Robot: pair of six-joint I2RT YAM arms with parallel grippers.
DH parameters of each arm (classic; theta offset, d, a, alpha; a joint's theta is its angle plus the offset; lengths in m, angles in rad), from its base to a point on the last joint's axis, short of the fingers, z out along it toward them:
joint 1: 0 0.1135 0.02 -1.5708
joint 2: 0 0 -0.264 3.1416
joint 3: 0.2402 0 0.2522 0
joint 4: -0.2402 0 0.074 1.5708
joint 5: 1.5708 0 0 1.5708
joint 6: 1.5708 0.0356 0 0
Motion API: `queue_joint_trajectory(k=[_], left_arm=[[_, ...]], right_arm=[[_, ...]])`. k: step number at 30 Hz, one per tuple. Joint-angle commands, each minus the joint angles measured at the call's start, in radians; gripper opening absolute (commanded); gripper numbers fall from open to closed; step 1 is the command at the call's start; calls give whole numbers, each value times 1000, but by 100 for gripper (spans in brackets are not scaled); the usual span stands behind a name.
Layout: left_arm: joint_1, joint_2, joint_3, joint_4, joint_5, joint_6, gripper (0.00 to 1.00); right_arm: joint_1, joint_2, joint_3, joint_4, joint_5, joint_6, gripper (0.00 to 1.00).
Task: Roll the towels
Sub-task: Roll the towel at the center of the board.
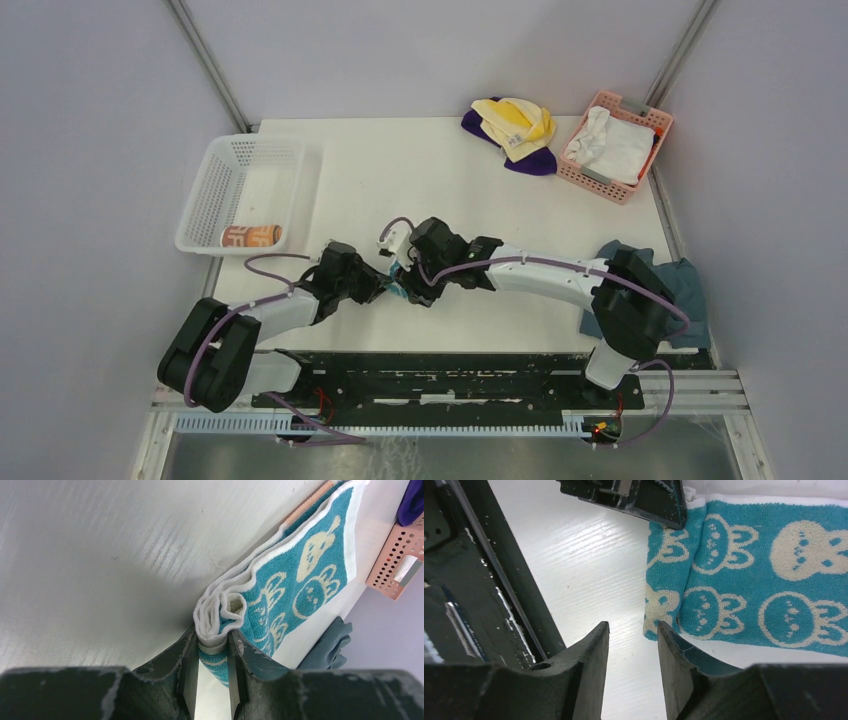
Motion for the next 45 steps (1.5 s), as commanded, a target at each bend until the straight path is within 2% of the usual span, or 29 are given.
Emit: queue_joint_trajectory(k=[1,6,19,25,28,30,32,33,36,45], left_arm=[[-2,-8,23,-72,-35,69,32],[-2,-6,28,-74,-25,70,32],[-4,-7,37,-77,-18,64,32],[-3,-11,35,-79,-17,68,32],[-4,-8,33,-77,-13,69,31],[-3,-15,35,-78,-12,71,31],[-3,-28,37,-92,-13,74,31],[-4,-36,41,-105,-15,79,31],[-4,-75,51,-158,-29,98,31],[-2,-237,61,-307,-88,120,43]], right_arm=[[61,2,-10,39,182,-93,48],[117,58,5,35,259,-122,48],[141,234,41,-43,314,-124,43],[141,249,33,-47,359,-120,42],[140,259,40,-53,376,-123,34],[141,263,43,-55,377,-126,23],[140,261,50,-57,354,-128,6],[138,256,54,-60,332,-126,1],[127,235,73,-69,201,-112,1],[-64,232,118,-15,-467,51,1]])
